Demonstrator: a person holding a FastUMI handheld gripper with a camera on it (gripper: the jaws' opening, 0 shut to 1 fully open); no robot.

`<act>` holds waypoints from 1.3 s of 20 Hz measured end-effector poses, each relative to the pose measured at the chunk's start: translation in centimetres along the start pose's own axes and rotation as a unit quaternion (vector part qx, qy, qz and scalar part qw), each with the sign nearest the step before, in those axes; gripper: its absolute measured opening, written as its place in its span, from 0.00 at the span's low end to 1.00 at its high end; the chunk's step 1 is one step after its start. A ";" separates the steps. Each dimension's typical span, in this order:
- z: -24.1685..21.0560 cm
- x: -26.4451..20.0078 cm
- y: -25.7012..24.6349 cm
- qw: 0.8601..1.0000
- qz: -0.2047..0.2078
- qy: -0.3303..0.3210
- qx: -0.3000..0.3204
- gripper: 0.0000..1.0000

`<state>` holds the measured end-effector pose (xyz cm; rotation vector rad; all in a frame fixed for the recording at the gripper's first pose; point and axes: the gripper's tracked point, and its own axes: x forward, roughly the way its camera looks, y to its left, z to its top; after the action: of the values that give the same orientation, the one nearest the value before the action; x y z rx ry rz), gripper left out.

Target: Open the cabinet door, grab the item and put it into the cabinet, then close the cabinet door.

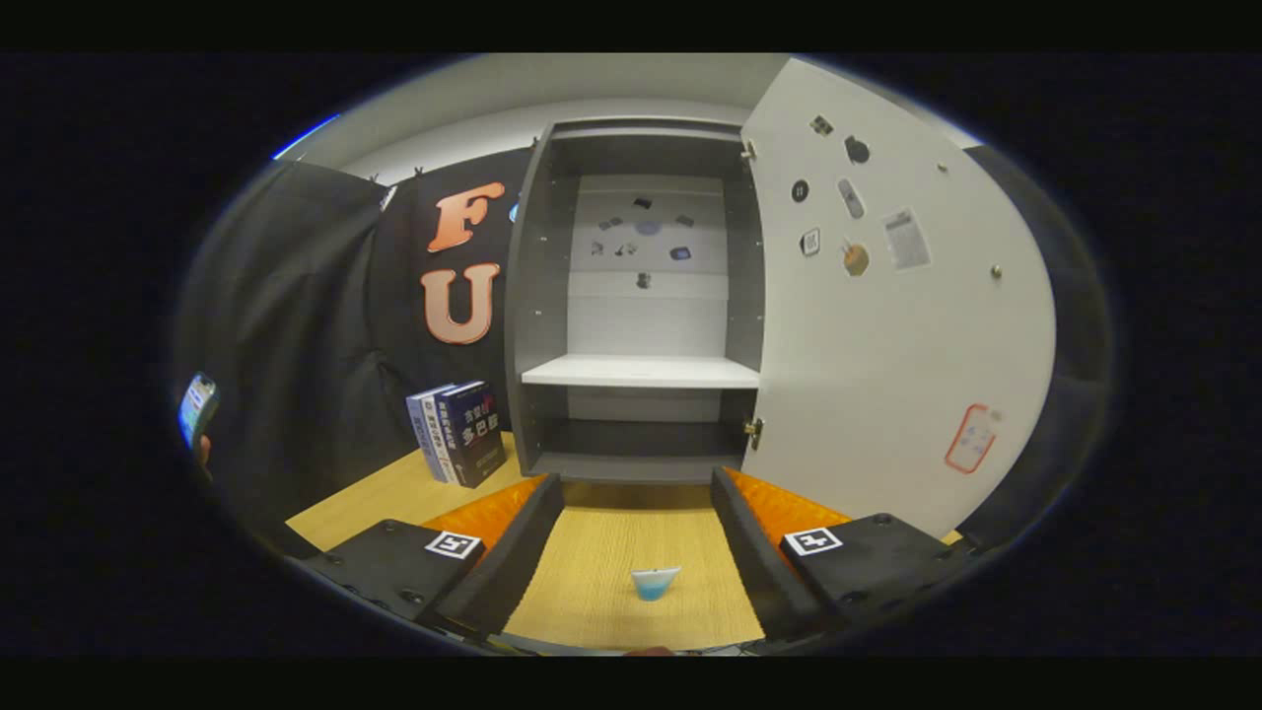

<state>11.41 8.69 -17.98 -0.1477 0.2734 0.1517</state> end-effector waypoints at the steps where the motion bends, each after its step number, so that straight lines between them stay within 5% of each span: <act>1: -2.0 1.3 -0.2 1.000 0.000 0.018 0.000 0.96; 9: -17.2 6.4 -2.4 0.986 -0.011 0.167 0.008 0.97; 15: -21.6 7.3 -2.2 0.977 -0.003 0.211 0.036 0.95; 26: -22.4 8.0 -2.5 0.971 -0.013 0.226 0.077 0.58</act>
<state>13.67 3.58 -41.19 -0.0287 0.7352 0.0685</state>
